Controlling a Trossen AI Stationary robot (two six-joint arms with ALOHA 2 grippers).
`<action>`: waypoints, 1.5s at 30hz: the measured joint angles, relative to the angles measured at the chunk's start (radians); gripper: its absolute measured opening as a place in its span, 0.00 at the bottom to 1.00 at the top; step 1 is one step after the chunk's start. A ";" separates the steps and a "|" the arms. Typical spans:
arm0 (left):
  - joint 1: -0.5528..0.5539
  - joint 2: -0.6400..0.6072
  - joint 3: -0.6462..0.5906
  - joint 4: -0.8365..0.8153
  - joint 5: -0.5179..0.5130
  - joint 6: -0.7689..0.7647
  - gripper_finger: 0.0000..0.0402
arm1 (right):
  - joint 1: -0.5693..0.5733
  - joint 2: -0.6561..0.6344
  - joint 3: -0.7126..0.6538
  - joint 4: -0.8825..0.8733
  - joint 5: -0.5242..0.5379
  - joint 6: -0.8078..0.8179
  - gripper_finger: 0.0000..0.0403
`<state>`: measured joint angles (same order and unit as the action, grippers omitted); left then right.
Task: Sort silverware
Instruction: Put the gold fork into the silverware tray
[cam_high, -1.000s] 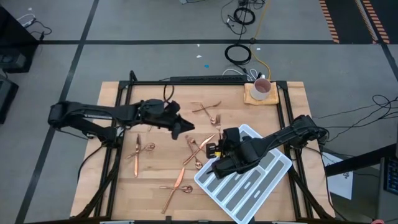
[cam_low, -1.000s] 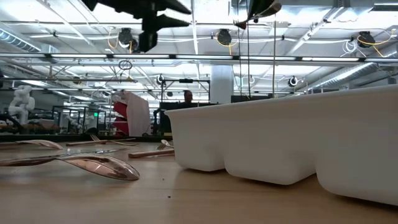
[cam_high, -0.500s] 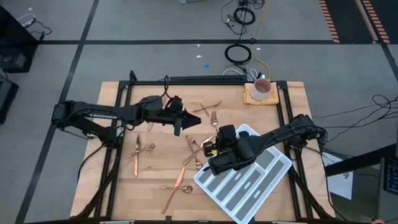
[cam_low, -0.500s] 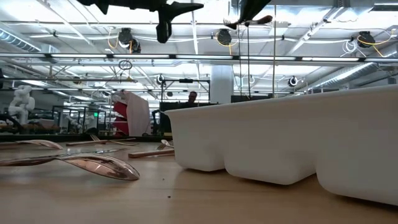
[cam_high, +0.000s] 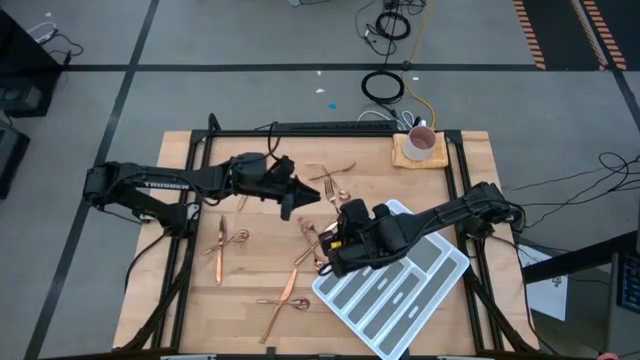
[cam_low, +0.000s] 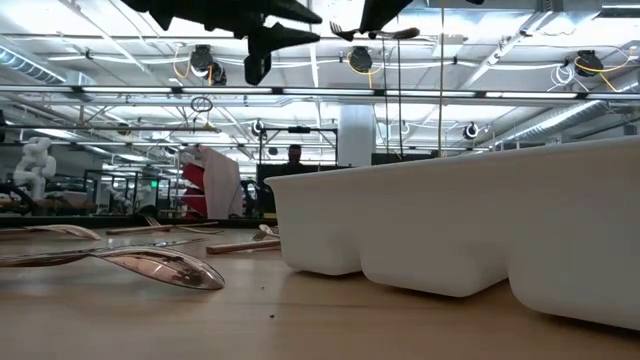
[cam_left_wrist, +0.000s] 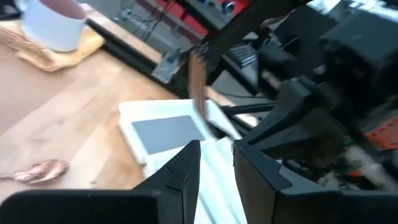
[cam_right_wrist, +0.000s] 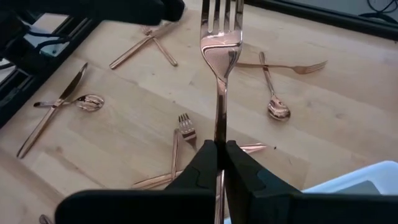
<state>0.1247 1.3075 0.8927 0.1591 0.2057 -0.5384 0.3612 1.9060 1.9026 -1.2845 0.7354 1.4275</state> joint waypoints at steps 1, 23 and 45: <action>0.000 0.000 -0.001 0.000 -0.001 0.005 0.25 | 0.000 0.000 0.000 0.000 0.001 -0.001 0.00; -0.001 0.000 -0.001 0.043 -0.085 -0.015 0.25 | -0.007 0.002 -0.001 0.130 -0.001 -0.157 0.00; 0.001 0.000 -0.001 0.034 -0.114 -0.057 0.01 | -0.008 0.002 -0.001 0.087 -0.003 -0.258 0.00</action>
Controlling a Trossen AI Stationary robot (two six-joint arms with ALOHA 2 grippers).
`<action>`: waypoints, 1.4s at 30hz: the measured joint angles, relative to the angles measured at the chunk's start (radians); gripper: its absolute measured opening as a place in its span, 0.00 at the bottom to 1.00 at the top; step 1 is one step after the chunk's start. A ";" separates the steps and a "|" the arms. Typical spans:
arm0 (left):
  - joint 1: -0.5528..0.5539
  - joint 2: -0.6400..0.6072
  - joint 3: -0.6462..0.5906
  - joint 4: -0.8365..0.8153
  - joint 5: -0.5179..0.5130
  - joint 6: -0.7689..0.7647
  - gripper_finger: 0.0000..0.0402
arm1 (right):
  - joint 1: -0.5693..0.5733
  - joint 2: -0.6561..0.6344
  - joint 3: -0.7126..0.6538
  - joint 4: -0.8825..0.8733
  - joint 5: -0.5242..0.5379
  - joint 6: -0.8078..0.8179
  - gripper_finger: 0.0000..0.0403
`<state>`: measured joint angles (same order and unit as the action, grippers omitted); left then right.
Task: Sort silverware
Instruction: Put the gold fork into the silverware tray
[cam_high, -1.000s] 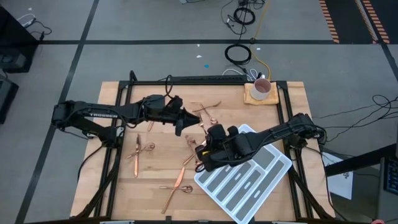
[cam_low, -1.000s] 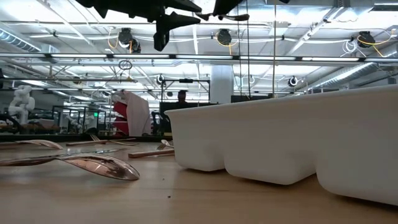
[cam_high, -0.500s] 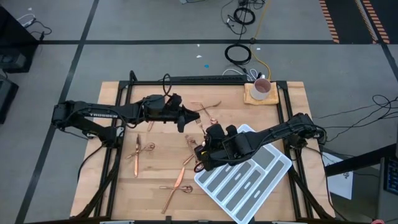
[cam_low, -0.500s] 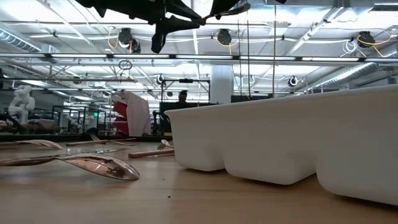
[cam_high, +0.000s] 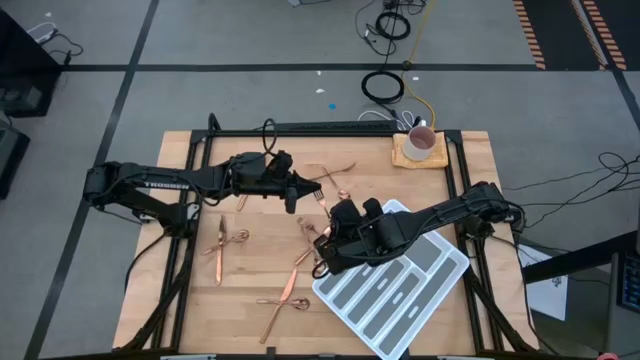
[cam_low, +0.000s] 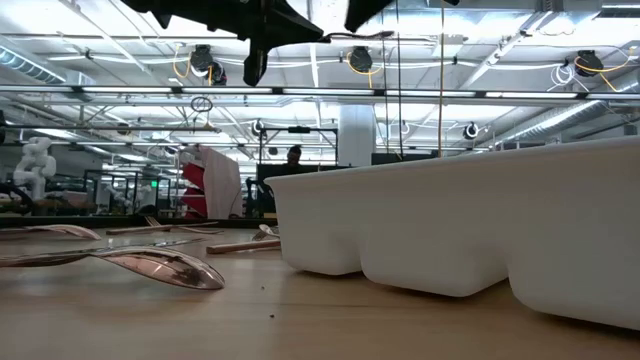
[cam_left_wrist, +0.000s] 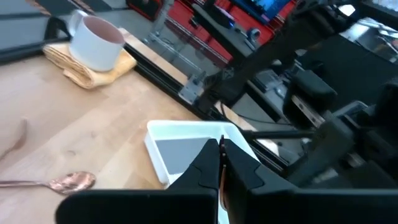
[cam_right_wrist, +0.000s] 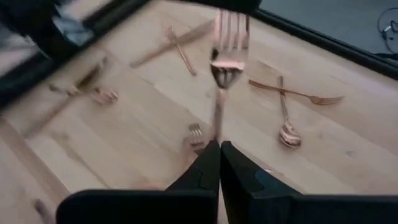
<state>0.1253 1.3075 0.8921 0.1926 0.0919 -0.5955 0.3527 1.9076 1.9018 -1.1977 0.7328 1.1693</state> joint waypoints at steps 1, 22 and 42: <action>0.004 0.000 0.000 -0.006 0.031 0.003 0.01 | 0.000 0.000 0.000 -0.039 -0.005 0.003 0.01; 0.039 0.235 0.088 -0.110 0.640 0.199 0.00 | 0.042 -0.117 0.000 -0.373 -0.080 0.090 0.31; 0.016 0.644 0.529 -0.307 0.779 0.591 0.00 | 0.056 -0.250 0.000 -0.373 -0.070 0.075 0.30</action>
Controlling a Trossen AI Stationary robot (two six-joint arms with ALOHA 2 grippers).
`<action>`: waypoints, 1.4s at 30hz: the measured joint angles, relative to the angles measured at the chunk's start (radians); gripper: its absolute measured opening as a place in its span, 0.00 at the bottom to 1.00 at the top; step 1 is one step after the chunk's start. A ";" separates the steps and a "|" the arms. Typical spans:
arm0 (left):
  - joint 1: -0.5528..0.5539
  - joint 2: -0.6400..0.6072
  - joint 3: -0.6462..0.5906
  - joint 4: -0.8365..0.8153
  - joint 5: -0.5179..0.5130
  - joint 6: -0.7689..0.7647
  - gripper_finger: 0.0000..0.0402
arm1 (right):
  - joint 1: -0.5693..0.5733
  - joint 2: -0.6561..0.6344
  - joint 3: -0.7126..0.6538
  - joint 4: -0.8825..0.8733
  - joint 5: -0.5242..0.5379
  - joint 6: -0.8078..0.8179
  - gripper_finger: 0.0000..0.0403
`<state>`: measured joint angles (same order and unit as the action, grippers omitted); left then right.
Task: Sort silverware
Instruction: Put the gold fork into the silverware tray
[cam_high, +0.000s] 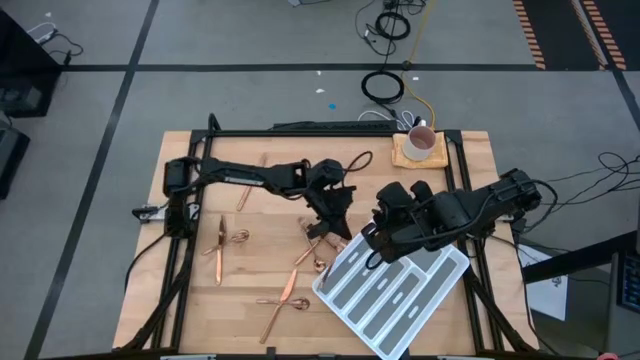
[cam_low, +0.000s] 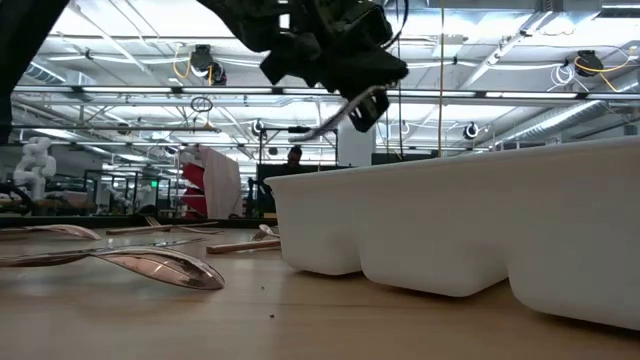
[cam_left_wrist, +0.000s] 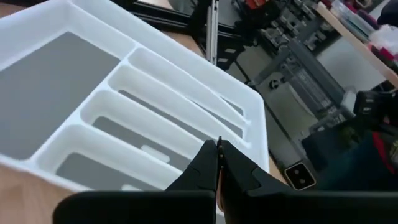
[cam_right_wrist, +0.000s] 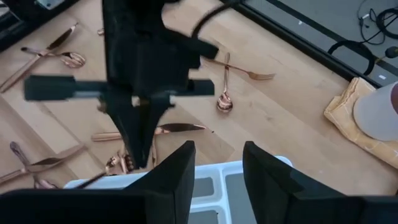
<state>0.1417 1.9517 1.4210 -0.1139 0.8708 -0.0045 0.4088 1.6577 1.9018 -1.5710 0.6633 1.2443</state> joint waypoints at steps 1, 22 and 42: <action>0.000 0.012 0.011 0.001 0.003 0.012 0.00 | 0.000 -0.002 0.000 0.000 0.000 0.001 0.30; -0.027 0.173 0.129 0.001 0.019 0.255 0.00 | 0.000 -0.002 0.000 0.000 0.038 -0.029 0.30; -0.044 0.174 0.129 -0.005 -0.187 0.354 0.26 | 0.000 -0.002 0.000 0.001 0.038 -0.117 0.41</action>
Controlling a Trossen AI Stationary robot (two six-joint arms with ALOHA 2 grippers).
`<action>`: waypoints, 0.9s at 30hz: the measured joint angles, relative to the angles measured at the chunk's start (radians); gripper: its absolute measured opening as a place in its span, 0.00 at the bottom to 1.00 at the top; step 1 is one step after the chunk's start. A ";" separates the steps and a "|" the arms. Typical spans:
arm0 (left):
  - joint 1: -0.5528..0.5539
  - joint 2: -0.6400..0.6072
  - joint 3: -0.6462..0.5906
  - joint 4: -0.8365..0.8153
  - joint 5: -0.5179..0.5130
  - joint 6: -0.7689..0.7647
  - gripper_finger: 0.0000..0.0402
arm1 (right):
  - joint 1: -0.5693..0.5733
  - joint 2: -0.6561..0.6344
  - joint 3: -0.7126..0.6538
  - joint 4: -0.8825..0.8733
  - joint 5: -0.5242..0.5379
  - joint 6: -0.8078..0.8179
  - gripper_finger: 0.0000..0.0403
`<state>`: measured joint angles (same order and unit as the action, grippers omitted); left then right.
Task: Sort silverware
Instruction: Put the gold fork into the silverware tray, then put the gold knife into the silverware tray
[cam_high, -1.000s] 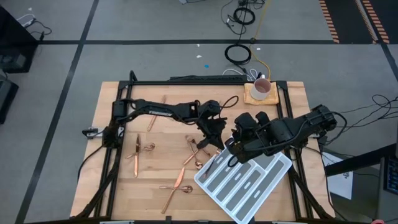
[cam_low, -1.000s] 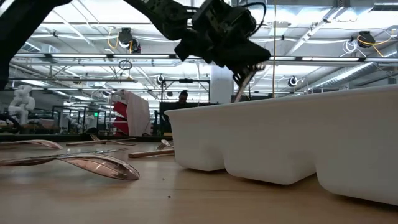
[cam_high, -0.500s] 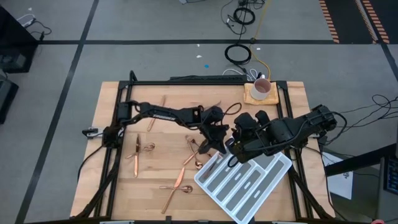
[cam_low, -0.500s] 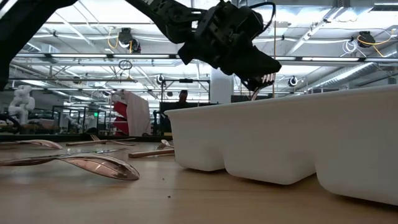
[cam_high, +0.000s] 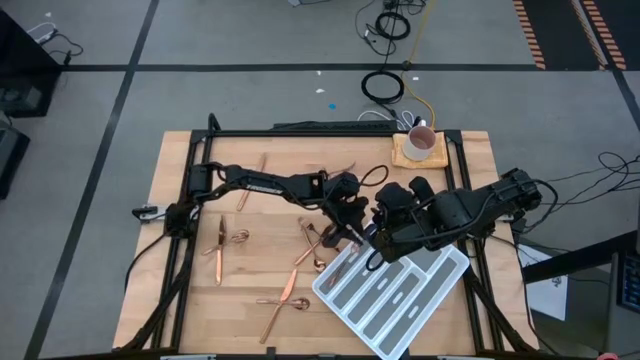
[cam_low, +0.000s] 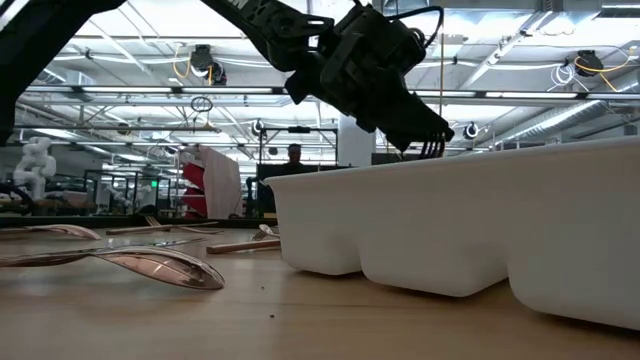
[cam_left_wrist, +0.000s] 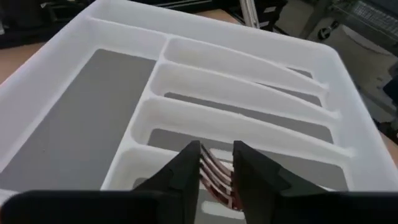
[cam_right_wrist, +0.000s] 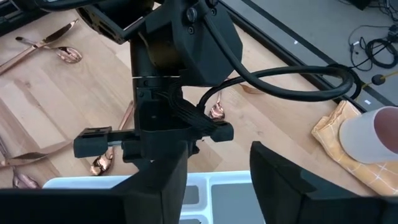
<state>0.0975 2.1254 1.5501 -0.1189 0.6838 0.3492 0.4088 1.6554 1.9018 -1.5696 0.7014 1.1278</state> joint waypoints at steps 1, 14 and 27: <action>0.000 0.000 0.000 0.001 -0.016 0.000 0.28 | 0.000 0.000 0.000 0.000 0.000 -0.005 0.42; -0.003 0.000 0.000 0.004 -0.061 0.006 0.41 | 0.000 0.000 0.000 0.001 0.000 -0.014 0.46; 0.089 -0.240 0.073 -0.518 -0.556 -0.101 0.41 | 0.000 0.001 0.001 -0.001 0.009 -0.025 0.47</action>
<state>0.1860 1.8849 1.6230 -0.6372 0.1277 0.2478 0.4088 1.6562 1.9026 -1.5701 0.7103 1.1031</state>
